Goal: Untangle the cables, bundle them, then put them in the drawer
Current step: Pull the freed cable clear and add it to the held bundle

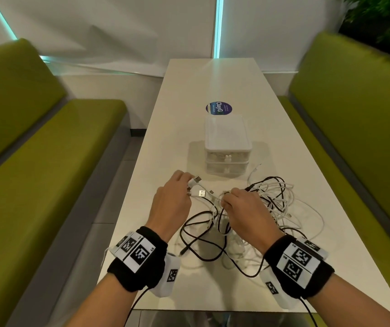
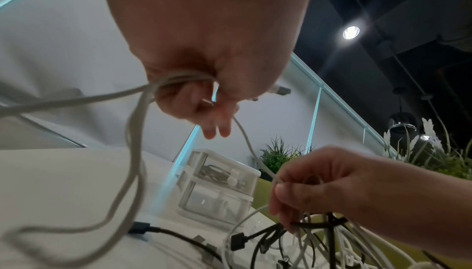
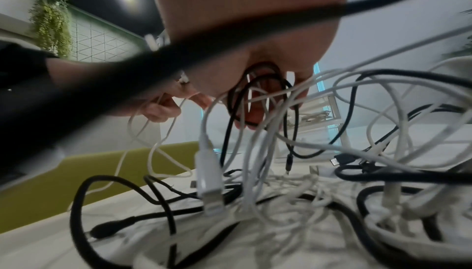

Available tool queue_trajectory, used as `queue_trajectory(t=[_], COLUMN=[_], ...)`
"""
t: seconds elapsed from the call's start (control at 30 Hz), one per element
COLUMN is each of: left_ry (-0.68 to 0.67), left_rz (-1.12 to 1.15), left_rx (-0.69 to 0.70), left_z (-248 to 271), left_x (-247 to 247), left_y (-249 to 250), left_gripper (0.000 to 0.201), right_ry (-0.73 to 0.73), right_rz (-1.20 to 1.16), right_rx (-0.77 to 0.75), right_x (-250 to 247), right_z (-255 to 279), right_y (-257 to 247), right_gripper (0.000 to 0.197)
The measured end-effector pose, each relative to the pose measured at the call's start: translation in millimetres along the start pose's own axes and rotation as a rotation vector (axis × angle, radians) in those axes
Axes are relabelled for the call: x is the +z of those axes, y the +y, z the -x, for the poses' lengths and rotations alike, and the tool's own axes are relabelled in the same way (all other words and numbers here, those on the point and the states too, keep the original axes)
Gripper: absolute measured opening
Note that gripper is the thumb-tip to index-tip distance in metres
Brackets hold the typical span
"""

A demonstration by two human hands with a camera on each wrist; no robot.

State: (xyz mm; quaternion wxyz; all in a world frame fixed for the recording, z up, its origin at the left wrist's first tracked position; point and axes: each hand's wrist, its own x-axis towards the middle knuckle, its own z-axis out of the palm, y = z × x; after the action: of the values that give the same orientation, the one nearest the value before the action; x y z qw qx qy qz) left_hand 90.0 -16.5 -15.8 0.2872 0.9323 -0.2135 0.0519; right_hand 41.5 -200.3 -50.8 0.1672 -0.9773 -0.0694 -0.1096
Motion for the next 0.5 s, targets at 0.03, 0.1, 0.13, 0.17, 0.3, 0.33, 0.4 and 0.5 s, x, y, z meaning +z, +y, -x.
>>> queue_trajectory(t=[0.03,0.1,0.13,0.17,0.3,0.33,0.4,0.5], left_ry=[-0.012,-0.09,-0.141,-0.194,-0.382,-0.396,-0.372,-0.331], left_rz=[0.028,0.081,0.094,0.085,-0.128,-0.192,-0.284,-0.292], left_rx=[0.034,0.102,0.131,0.16,0.154,0.128,0.079,0.049], left_z=[0.2,-1.0,-1.4,-1.6,2.6,4.7,6.9,7.1], left_x=[0.8,1.2,1.2,2.3,15.7,19.3,22.2,19.6], left_y=[1.1,4.8,7.4,10.1,18.5,19.6,21.4,24.1], left_gripper=[0.05,0.068,0.073,0.074,0.07,0.065,0.048,0.03], right_ry=[-0.029,-0.078,-0.078,-0.053,-0.003,-0.016,-0.036,-0.051], right_rz=[0.001,0.013,0.016,0.012,-0.037,-0.035,-0.011,0.019], right_rx=[-0.002,-0.001,0.006,0.007,0.015,-0.002,-0.033,-0.059], right_x=[-2.0,-6.2,-7.4,-9.7,-12.6,-11.8,-8.6,-3.2], right_z=[-1.7,-4.5,-5.4,-5.9,-6.3,-5.4,-1.8,3.8], right_y=[-0.7,-2.2,-2.9,-4.5,-7.7,-6.8,-3.4,-1.3], right_gripper=[0.016,0.018,0.017,0.014,0.011,0.015,0.021,0.025])
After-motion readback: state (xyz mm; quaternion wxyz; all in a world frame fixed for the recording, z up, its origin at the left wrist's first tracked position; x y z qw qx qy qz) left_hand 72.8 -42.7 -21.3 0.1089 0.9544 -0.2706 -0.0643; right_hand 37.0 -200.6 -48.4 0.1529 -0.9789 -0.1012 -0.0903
